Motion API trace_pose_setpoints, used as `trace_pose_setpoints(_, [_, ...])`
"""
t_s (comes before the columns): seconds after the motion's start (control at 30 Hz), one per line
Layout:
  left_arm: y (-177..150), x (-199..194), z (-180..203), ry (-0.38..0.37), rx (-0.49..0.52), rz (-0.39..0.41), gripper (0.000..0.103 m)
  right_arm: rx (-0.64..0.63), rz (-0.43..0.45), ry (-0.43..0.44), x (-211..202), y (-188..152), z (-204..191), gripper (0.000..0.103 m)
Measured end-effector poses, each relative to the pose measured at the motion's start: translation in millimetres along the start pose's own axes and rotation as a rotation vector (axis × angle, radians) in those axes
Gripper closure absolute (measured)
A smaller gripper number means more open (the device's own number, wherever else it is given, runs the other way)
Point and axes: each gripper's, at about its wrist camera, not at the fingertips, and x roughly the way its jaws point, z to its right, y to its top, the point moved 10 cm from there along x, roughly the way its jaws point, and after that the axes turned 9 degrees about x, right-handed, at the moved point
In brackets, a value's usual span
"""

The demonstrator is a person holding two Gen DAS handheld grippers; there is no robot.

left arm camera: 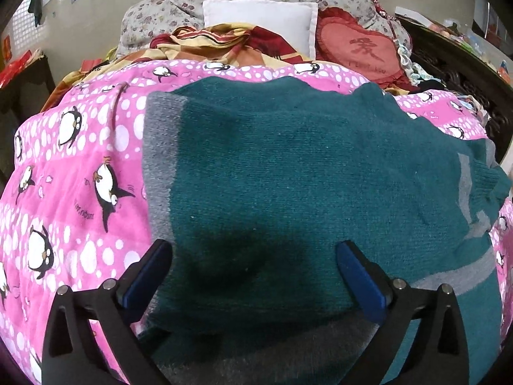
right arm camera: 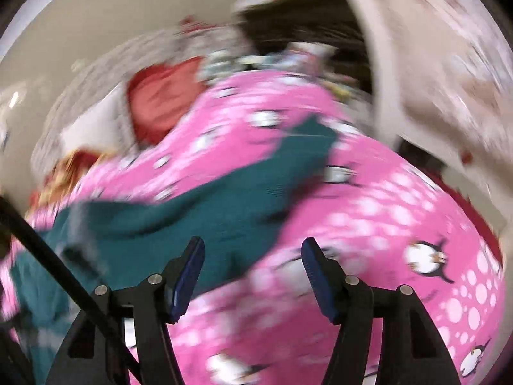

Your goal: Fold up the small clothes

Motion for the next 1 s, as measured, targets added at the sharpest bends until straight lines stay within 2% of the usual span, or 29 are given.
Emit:
trace_pose_setpoints(0.17, [0,1,0,-0.001,0.001,0.006,0.000,0.116,-0.026,0.022,37,19,27,0.036])
trace_pose_setpoints(0.23, [0,3,0,-0.003,0.001,0.008,0.000,0.152,-0.020,0.023,45,21,28,0.036])
trace_pose_setpoints(0.3, [-1,3,0,0.001,0.002,0.009,0.000,0.159,0.010,0.078,45,29,16,0.038])
trace_pose_setpoints(0.37, [0,3,1,0.011,0.008,0.009,0.000,0.093,0.016,0.095,47,34,-9,0.038])
trace_pose_setpoints(0.47, [0,2,2,0.017,0.012,0.014,0.000,-0.076,0.055,0.086,52,39,-55,0.037])
trace_pose_setpoints(0.57, [0,2,3,0.006,0.004,0.015,0.000,-0.162,-0.012,0.162,66,28,-91,0.031])
trace_pose_setpoints(0.67, [0,1,4,0.007,0.006,0.017,0.000,-0.254,-0.032,0.144,68,12,-106,0.031])
trace_pose_setpoints(0.73, [0,1,3,0.005,0.003,0.016,0.000,-0.230,-0.018,0.172,56,11,-104,0.031])
trace_pose_setpoints(0.83, [0,0,4,-0.001,-0.002,0.022,0.000,-0.077,0.044,0.261,25,30,-77,0.029])
trace_pose_setpoints(1.0, [1,0,5,-0.002,-0.003,0.027,0.000,0.066,0.106,0.140,14,62,-6,0.026])
